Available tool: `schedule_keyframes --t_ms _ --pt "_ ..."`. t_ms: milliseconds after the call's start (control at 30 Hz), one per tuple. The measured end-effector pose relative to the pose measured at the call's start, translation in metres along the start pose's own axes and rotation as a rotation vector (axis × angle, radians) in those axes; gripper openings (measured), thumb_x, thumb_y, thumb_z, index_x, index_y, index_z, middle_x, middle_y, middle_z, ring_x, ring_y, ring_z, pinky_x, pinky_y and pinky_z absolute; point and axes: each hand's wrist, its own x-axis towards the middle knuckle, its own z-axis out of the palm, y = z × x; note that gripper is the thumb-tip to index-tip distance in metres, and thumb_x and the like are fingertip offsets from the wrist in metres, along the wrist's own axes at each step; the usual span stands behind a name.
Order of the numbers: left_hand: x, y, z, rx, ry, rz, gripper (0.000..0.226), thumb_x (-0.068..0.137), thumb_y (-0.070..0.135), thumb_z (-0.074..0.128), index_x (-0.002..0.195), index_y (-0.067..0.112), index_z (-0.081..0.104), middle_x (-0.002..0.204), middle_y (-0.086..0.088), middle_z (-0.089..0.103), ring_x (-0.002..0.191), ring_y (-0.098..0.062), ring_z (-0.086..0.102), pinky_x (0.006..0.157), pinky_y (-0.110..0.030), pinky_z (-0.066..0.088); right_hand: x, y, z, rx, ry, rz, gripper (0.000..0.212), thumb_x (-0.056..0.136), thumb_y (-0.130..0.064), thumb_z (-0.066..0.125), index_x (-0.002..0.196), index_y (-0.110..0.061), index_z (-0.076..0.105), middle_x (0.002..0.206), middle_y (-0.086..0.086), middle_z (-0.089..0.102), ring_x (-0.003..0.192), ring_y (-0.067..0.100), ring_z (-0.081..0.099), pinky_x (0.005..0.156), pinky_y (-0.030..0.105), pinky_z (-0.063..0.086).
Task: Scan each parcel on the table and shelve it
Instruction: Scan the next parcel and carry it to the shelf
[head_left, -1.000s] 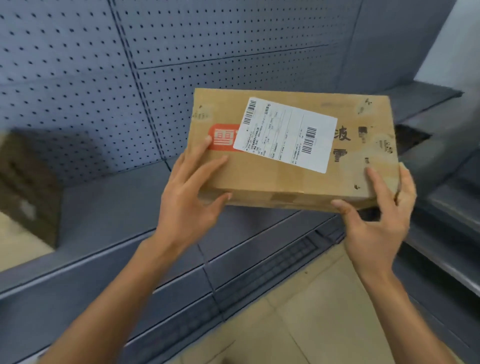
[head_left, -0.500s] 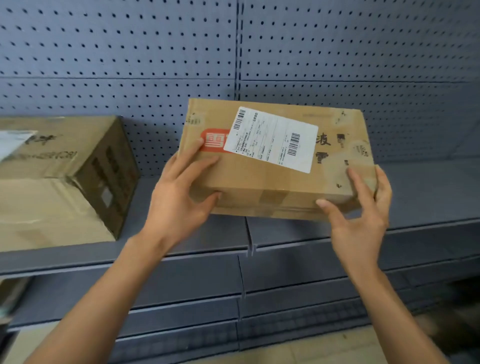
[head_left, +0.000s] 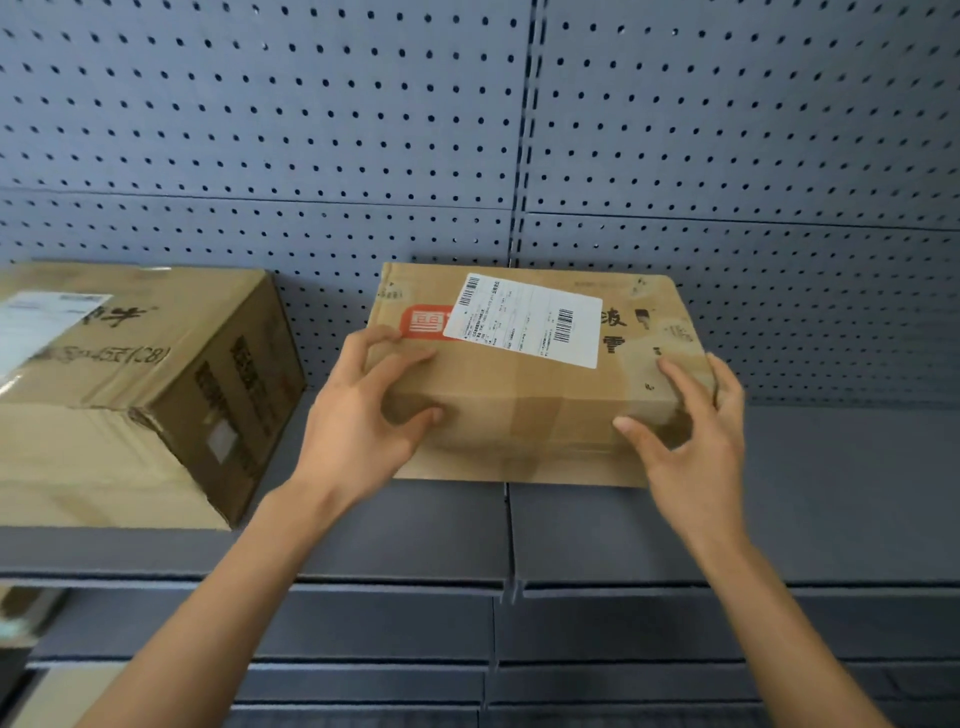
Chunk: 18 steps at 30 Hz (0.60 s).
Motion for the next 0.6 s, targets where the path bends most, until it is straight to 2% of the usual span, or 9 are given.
schedule_keyframes --t_ms 133,233,333,433,533,600 --pt "0.006 -0.002 0.018 0.042 -0.006 -0.051 0.057 0.079 0.033 0.085 0.131 0.037 0.063 0.14 0.01 0.042 0.127 -0.017 0.051 0.093 -0.053 0.054 0.016 0.017 0.001 -0.022 -0.046 0.015 0.066 0.08 -0.034 0.083 0.14 -0.037 0.055 0.162 -0.015 0.018 0.152 0.011 0.018 0.123 0.047 0.027" --pt "0.009 -0.001 0.03 0.06 -0.003 -0.063 0.054 0.081 0.031 0.085 0.131 0.036 0.064 0.139 0.009 0.044 0.126 -0.02 0.052 0.092 -0.056 0.054 0.024 0.027 0.001 -0.042 -0.071 -0.001 0.065 0.082 -0.037 0.081 0.141 -0.032 0.055 0.16 -0.017 0.019 0.15 0.011 0.02 0.121 0.043 0.028" --pt "0.012 -0.003 0.034 0.075 0.008 -0.056 0.053 0.082 0.033 0.084 0.131 0.037 0.063 0.139 0.009 0.045 0.123 -0.021 0.053 0.089 -0.057 0.055 0.027 0.031 0.004 -0.056 -0.064 -0.051 0.064 0.085 -0.037 0.078 0.143 -0.028 0.052 0.157 -0.014 0.023 0.146 0.013 0.025 0.116 0.037 0.03" --pt "0.016 -0.005 0.034 0.109 0.003 -0.064 0.052 0.081 0.039 0.081 0.13 0.038 0.064 0.139 0.011 0.045 0.125 -0.02 0.052 0.089 -0.057 0.055 0.026 0.034 0.011 -0.069 -0.024 -0.099 0.061 0.086 -0.03 0.078 0.142 -0.022 0.054 0.155 -0.005 0.028 0.145 0.018 0.028 0.116 0.029 0.025" --pt "0.016 -0.007 0.035 0.125 -0.001 -0.071 0.051 0.081 0.041 0.08 0.129 0.038 0.065 0.139 0.012 0.045 0.126 -0.02 0.052 0.088 -0.056 0.056 0.025 0.035 0.015 -0.084 -0.002 -0.12 0.056 0.087 -0.028 0.077 0.139 -0.019 0.057 0.151 0.004 0.033 0.141 0.025 0.032 0.113 0.012 0.016" --pt "0.015 -0.007 0.036 0.115 -0.006 -0.065 0.051 0.081 0.041 0.079 0.13 0.038 0.064 0.138 0.012 0.045 0.126 -0.02 0.052 0.088 -0.056 0.056 0.024 0.035 0.015 -0.094 -0.002 -0.134 0.054 0.088 -0.028 0.075 0.139 -0.02 0.058 0.15 0.005 0.033 0.14 0.027 0.032 0.112 0.011 0.016"
